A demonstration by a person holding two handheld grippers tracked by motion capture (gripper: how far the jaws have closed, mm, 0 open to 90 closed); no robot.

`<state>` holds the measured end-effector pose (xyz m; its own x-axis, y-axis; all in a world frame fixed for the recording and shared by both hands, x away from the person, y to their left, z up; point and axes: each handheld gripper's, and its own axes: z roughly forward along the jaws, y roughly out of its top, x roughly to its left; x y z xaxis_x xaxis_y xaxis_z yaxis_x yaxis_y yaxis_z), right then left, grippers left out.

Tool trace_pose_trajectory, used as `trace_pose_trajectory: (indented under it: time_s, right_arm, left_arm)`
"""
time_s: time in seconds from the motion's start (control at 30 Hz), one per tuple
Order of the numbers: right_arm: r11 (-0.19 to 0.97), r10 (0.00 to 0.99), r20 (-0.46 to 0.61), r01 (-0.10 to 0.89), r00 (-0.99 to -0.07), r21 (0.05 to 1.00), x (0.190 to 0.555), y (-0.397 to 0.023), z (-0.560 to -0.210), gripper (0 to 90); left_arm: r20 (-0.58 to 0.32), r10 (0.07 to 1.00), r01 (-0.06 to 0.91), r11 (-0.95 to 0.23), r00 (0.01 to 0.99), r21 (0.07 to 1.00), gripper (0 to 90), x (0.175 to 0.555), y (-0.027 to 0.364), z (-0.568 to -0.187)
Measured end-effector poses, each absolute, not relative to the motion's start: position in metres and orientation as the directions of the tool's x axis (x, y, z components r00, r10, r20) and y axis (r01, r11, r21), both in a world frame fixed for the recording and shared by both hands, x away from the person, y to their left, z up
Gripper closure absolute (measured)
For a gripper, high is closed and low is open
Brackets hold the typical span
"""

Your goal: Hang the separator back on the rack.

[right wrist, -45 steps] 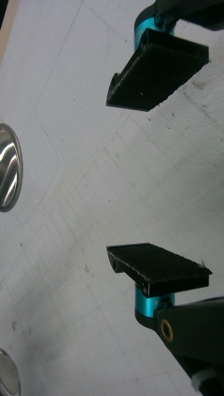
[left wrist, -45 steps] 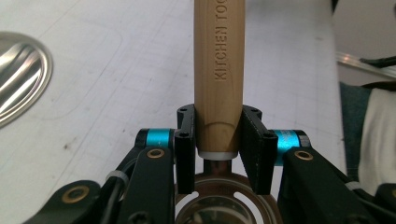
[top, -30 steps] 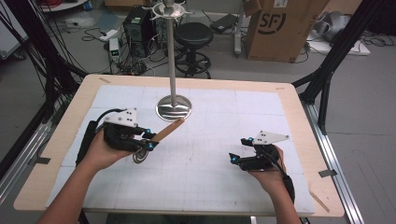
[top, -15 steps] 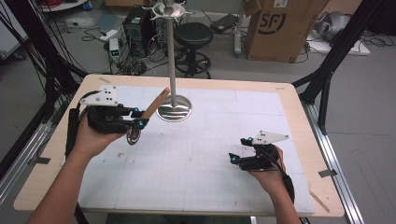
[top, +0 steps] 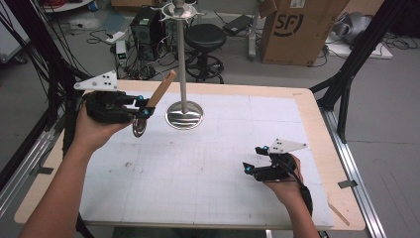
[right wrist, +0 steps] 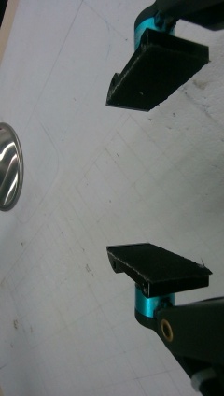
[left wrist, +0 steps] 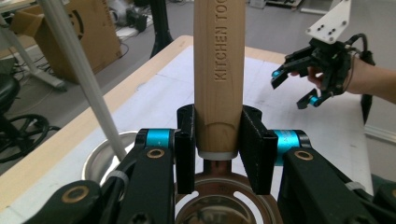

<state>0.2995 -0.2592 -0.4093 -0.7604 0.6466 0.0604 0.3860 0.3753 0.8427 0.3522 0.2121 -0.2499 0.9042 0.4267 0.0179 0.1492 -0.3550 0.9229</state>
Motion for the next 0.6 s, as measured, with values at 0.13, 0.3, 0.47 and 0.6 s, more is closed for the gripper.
trace_pose_trajectory:
  time_s: [0.13,0.3,0.47,0.6]
  right_arm:
    - [0.376,0.647,0.059,0.385,-0.76,0.843,0.3,-0.26,-0.409,22.4]
    - [0.375,0.647,0.06,0.386,-0.76,0.843,0.299,-0.26,-0.409,22.4]
    - [0.372,0.648,0.064,0.388,-0.759,0.843,0.299,-0.26,-0.409,22.4]
    - [0.374,0.647,0.065,0.391,-0.76,0.841,0.299,-0.26,-0.409,22.4]
  left_arm:
    - [0.021,0.424,0.145,-0.356,0.905,0.923,69.0,0.36,0.217,-0.239]
    - [0.014,0.427,0.151,-0.352,0.904,0.924,69.0,0.374,0.222,-0.229]
    - [0.006,0.414,0.152,-0.347,0.91,0.925,69.0,0.385,0.225,-0.221]
    - [0.007,0.423,0.147,-0.33,0.906,0.932,69.0,0.388,0.227,-0.217]
